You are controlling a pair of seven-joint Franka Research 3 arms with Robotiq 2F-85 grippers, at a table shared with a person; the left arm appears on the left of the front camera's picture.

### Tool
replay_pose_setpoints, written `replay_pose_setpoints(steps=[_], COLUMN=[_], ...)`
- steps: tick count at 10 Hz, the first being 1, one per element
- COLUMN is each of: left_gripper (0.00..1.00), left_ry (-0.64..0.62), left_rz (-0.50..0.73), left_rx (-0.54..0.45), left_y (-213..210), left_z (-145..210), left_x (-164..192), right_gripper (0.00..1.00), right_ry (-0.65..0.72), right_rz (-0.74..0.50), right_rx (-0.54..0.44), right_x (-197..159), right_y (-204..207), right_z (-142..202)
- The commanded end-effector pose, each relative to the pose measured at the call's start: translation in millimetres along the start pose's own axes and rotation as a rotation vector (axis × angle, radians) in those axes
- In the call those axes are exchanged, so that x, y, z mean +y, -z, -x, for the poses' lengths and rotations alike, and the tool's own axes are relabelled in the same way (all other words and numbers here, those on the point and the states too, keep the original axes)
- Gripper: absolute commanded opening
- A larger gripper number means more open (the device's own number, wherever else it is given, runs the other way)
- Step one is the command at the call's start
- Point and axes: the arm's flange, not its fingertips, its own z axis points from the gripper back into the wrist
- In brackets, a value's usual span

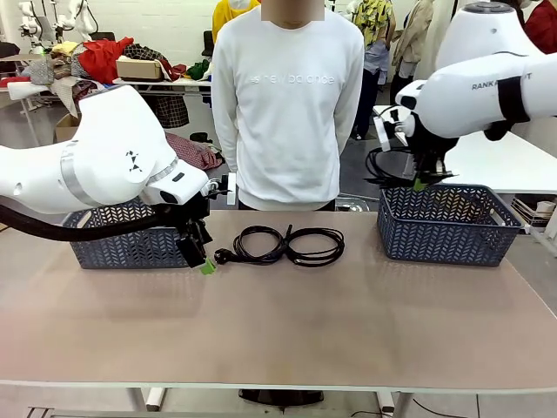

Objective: Organize the cables according to human instructions.
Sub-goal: Pick up a bundle of cables and place it in the basket indicated by the human.

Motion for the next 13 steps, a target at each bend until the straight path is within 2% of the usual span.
replay_pose_setpoints(steps=[1, 5, 11, 13], left_gripper=[1.00, 1.00, 1.00, 1.00], left_ry=[-0.009, -0.009, -0.009, -0.009], left_rz=[0.004, 0.004, 0.004, 0.004], left_rx=[0.001, 0.001, 0.001, 0.001], left_y=[-2, -2, -2, -2], left_z=[1, 1, 1, 1], left_x=[0, 0, 0, 0], right_gripper=[0.12, 0.12, 0.12, 0.32], right_ry=[-0.029, 0.025, 0.061, 0.078], right_rz=[0.045, 0.004, -0.024, -0.051], right_rx=[0.011, -0.016, -0.024, -0.012], right_x=[-23, -55, -64, -66], right_y=[19, 66, 97, 102], right_z=[22, 65, 76, 76])
